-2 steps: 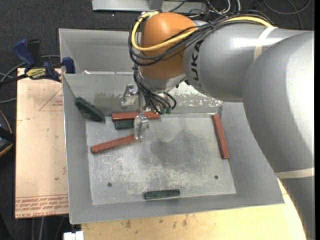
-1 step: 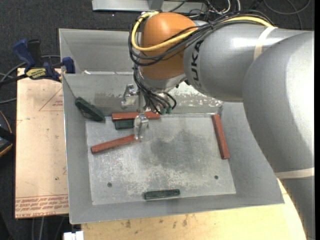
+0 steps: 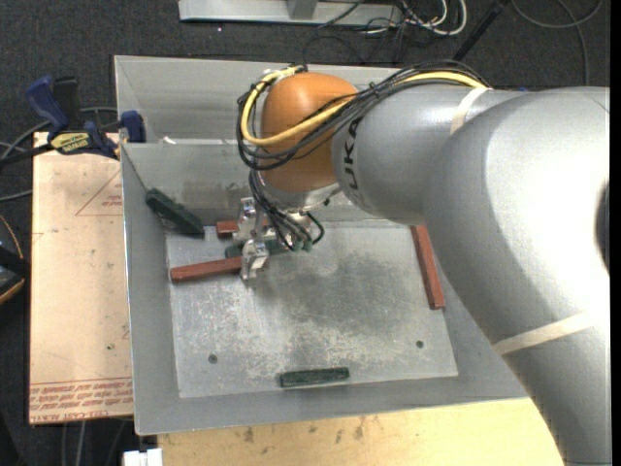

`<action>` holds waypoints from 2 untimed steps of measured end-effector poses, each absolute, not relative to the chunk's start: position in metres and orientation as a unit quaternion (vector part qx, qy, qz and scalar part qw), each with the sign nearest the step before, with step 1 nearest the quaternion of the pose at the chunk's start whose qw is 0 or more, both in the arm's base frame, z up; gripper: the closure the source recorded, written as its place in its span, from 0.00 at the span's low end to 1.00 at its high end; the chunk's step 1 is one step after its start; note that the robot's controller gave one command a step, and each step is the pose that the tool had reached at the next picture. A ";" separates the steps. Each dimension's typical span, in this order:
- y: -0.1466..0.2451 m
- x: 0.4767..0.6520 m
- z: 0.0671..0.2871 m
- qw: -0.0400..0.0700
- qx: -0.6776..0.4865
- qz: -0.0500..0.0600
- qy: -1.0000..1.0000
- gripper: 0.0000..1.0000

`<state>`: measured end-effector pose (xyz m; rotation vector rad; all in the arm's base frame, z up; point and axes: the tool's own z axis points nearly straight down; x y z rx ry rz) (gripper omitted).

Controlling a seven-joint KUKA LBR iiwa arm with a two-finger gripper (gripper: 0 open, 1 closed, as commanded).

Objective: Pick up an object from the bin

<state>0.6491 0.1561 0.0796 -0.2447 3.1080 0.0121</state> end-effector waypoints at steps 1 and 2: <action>0.156 0.649 0.080 0.012 -0.078 0.004 0.997 1.00; 0.156 0.649 0.080 0.012 -0.078 0.004 0.997 1.00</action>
Offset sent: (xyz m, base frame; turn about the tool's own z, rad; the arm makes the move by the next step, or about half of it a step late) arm 0.0000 0.0000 0.0000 0.0000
